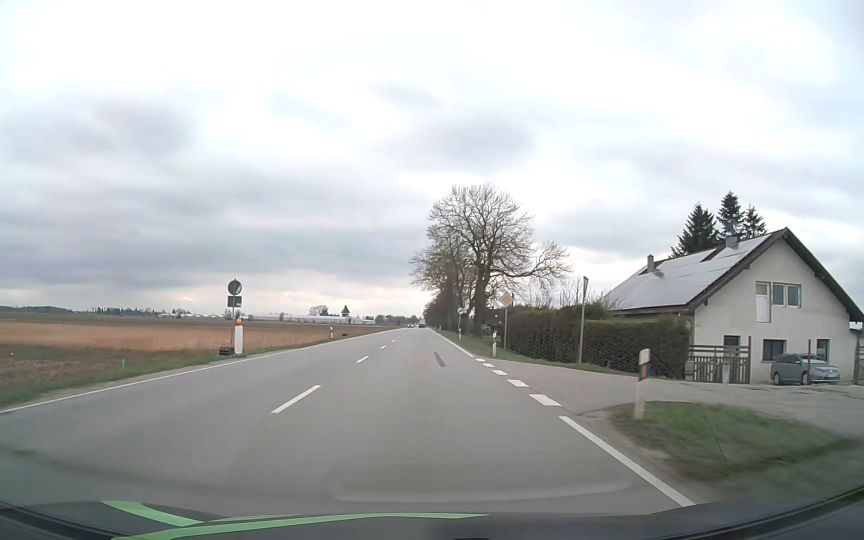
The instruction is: Follow the waypoints while adhering to traffic rules and regulations
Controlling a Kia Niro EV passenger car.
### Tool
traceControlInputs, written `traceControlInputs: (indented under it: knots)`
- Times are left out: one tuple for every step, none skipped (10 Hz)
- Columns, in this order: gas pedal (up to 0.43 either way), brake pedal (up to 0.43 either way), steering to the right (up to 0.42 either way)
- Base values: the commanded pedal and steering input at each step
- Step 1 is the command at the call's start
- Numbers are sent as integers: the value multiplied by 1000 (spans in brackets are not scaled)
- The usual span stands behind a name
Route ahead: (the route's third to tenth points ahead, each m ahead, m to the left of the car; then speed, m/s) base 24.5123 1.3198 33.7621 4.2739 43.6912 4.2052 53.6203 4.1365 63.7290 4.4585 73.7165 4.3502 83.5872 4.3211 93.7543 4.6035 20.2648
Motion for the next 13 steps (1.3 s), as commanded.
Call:
traceControlInputs:
  knots:
    - [220, 0, 1]
    - [220, 0, 1]
    - [220, 0, 1]
    - [220, 0, 1]
    - [209, 0, 1]
    - [209, 0, 1]
    - [209, 0, 1]
    - [209, 0, 1]
    - [209, 0, 1]
    - [209, 0, 2]
    - [209, 0, 2]
    - [209, 0, 2]
    - [197, 0, 2]
